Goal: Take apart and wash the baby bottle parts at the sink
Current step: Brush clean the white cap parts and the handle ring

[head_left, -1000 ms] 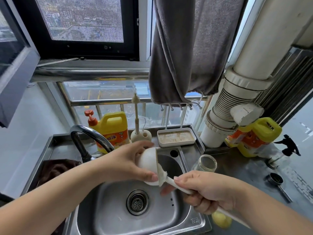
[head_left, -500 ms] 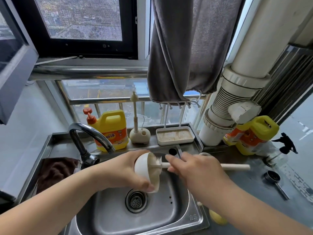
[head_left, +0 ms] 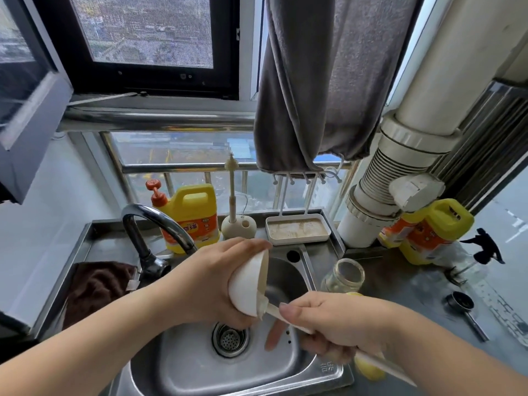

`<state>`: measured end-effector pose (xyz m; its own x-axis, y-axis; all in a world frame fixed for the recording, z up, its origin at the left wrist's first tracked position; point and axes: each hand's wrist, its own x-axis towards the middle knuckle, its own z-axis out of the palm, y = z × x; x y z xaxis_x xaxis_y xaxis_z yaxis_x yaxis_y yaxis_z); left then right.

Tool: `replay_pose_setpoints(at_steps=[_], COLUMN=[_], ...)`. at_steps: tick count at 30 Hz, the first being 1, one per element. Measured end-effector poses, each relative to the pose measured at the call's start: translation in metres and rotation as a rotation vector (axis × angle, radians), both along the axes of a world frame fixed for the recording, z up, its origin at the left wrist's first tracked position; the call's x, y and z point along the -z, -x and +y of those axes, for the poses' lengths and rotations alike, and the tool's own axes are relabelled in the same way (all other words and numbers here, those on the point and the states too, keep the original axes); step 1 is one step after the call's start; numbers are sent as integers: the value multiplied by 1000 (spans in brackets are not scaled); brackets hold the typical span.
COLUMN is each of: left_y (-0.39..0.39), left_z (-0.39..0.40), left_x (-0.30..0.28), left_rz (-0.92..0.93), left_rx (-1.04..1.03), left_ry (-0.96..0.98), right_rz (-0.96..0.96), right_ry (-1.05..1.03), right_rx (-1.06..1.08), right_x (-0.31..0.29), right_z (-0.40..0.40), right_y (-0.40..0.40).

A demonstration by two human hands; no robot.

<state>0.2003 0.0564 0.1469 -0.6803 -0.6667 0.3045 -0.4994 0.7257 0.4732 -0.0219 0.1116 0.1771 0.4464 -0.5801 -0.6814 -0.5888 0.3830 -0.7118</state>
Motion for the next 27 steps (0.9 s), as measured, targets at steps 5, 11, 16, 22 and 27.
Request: replay_pose_setpoints(at_steps=[5, 11, 16, 22, 27], left_y=[3, 4, 5, 6, 2], left_z=[-1, -10, -10, -12, -9], left_x=[-2, -10, -10, -5, 8], left_rz=[114, 55, -15, -134, -181], left_rx=[9, 66, 19, 70, 105], left_ry=[-383, -586, -243, 418, 324], right_rz=[585, 830, 389, -43, -171], right_ry=[790, 1358, 645, 81, -9], right_rx=[-191, -163, -34, 31, 118], right_x=[-5, 11, 12, 4, 6], right_z=[-4, -12, -7, -4, -8], right_y=[-4, 9, 6, 4, 8])
